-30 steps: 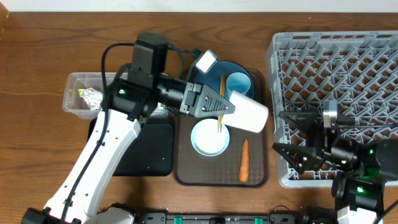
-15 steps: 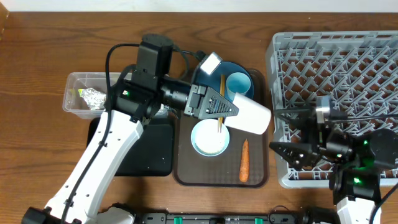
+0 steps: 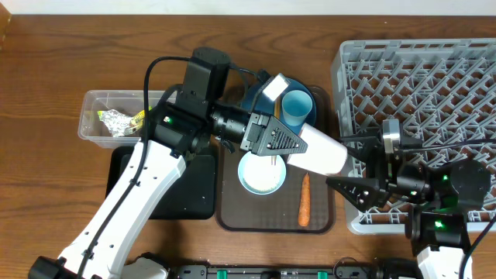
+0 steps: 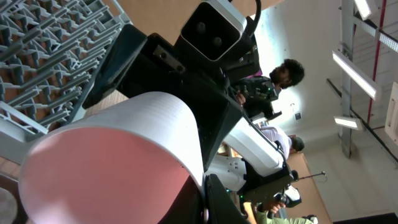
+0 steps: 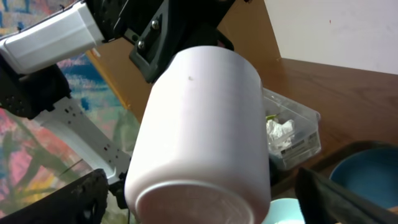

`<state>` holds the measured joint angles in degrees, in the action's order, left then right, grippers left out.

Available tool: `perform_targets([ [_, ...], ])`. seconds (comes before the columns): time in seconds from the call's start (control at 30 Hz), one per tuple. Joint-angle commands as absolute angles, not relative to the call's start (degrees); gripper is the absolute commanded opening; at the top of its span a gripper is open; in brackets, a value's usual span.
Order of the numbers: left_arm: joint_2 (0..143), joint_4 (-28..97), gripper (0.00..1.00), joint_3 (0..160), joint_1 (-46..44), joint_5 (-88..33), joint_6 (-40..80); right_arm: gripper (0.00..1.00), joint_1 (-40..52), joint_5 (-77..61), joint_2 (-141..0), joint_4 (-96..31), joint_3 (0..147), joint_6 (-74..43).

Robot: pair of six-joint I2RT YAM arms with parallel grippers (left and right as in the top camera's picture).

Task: Sort waste into correct bins and load items into the dishwasher rack
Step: 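Grasp the pink cup with the right gripper and release the left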

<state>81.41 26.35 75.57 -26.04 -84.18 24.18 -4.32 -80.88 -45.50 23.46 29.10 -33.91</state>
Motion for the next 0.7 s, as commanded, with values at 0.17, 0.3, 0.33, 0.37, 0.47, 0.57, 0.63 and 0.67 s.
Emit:
perform_targets([
  [0.17, 81.97, 26.02, 0.06, 75.44, -26.24, -84.36, 23.44, 0.84, -2.55, -77.56, -45.78, 23.59, 29.78, -33.63],
  [0.3, 81.97, 26.06, 0.06, 75.44, -26.24, -84.29, 22.85, 0.81, -2.55, -77.38, -46.13, 23.59, 29.78, -33.61],
  [0.33, 81.97, 26.11, 0.06, 75.42, -26.3, -84.01, 22.72, 0.8, -2.55, -77.38, -46.15, 23.59, 29.78, -33.61],
  [0.37, 81.97, 26.46, 0.06, 75.42, -26.52, -83.22, 22.74, 0.8, -2.55, -77.38, -46.15, 23.59, 29.78, -33.61],
  [0.47, 81.97, 26.92, 0.06, 75.22, -27.38, -80.58, 22.72, 0.77, -2.55, -77.38, -46.13, 23.59, 29.78, -33.61],
  [0.57, 81.97, 26.85, 0.06, 75.22, -28.08, -79.79, 22.72, 0.75, -2.55, -77.38, -46.13, 23.59, 29.78, -33.61],
  [0.63, 81.97, 26.87, 0.06, 75.22, -28.1, -79.79, 22.72, 0.7, -2.55, -77.38, -46.13, 23.59, 29.78, -33.61],
  [0.67, 81.97, 26.87, 0.06, 75.22, -28.1, -79.59, 22.72, 0.66, -2.55, -77.38, -46.13, 23.59, 29.78, -33.61],
])
